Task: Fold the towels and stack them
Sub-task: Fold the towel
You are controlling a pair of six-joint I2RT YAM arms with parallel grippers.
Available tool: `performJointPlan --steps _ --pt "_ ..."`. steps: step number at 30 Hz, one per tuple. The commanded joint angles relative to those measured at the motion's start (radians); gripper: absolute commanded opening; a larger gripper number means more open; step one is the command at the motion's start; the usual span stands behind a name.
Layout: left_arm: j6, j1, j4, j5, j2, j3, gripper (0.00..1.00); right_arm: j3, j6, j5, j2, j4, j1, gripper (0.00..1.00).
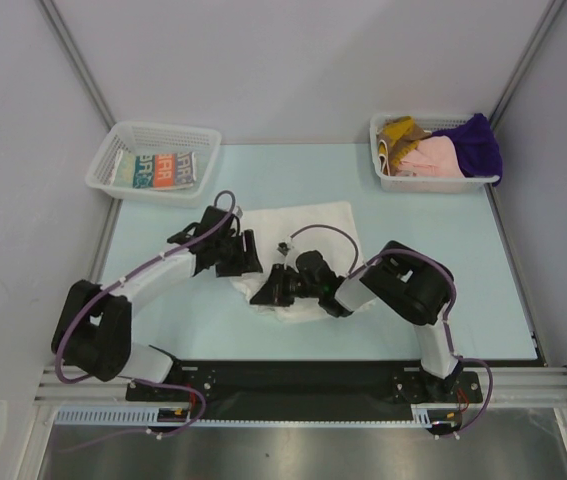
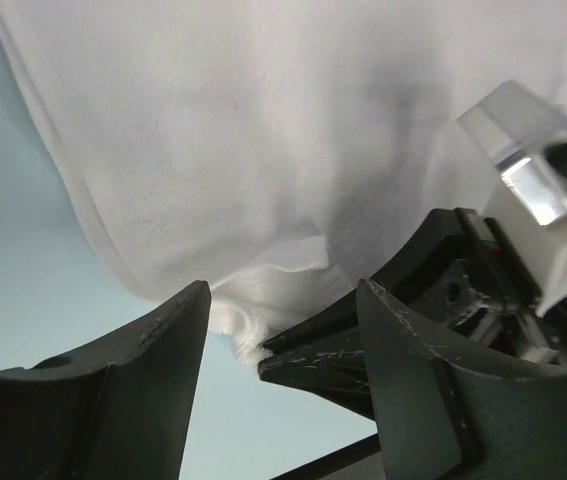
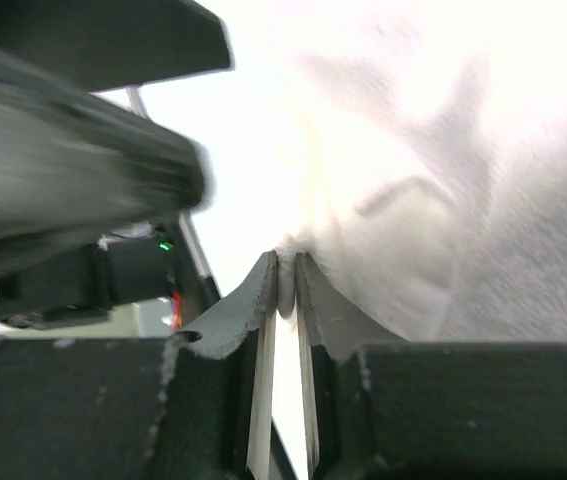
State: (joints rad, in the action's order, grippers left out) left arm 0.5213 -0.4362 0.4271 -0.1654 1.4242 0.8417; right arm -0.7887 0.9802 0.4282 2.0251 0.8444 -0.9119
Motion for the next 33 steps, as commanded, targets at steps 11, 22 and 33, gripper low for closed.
performJointPlan --steps 11,22,33 --pt "0.071 0.005 0.084 0.103 -0.303 -0.133 0.56 0.0 0.123 0.058 0.049 0.188 0.004 0.11" --pt "0.171 0.017 -0.019 0.034 -0.375 -0.32 0.37 0.045 0.19 0.058 0.07 0.288 0.022 0.15" --pt "0.178 0.017 -0.137 -0.012 -0.263 -0.348 0.17 0.068 0.259 0.072 0.09 0.389 0.03 0.24"
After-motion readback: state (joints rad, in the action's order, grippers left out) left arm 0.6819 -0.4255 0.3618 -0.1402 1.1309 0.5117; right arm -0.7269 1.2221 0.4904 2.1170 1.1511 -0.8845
